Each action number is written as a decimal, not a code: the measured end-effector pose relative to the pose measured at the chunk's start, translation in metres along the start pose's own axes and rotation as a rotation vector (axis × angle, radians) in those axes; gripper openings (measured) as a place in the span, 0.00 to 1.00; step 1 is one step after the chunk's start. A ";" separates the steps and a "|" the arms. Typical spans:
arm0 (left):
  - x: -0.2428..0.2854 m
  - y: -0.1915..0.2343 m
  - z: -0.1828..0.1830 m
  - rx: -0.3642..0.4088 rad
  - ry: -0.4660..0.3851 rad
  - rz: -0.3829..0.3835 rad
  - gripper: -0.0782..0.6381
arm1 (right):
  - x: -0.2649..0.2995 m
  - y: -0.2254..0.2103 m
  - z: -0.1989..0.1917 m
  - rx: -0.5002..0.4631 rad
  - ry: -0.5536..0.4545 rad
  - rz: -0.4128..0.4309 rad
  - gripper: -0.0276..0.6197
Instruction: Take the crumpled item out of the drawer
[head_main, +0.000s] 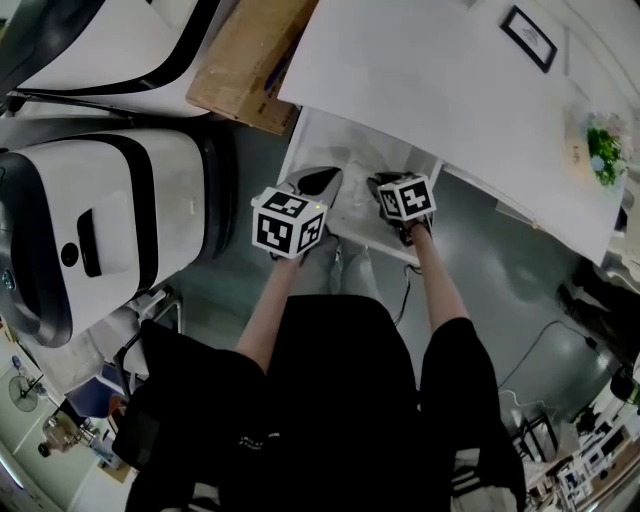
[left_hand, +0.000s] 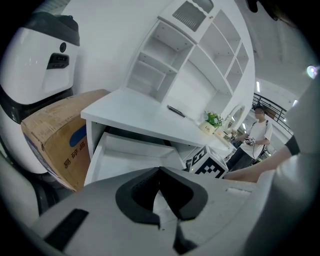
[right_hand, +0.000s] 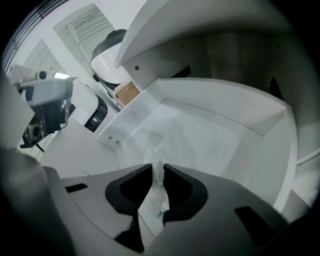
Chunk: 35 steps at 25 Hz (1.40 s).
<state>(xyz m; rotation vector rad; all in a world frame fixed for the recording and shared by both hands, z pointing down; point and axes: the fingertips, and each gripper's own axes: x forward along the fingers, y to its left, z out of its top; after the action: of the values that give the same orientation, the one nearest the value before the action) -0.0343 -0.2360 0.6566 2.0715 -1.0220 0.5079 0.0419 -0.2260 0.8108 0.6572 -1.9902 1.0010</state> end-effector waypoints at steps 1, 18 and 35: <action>-0.001 -0.001 0.001 0.002 -0.003 -0.002 0.10 | -0.005 0.001 0.003 0.000 -0.013 -0.001 0.14; -0.036 -0.028 0.027 0.093 -0.109 -0.025 0.11 | -0.118 0.020 0.044 -0.010 -0.312 -0.038 0.13; -0.090 -0.066 0.071 0.185 -0.287 -0.056 0.10 | -0.239 0.069 0.089 0.064 -0.715 0.058 0.13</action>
<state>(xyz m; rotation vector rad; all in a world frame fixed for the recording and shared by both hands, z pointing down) -0.0345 -0.2200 0.5248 2.3811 -1.1102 0.2894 0.0854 -0.2389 0.5508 1.1114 -2.6047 0.9437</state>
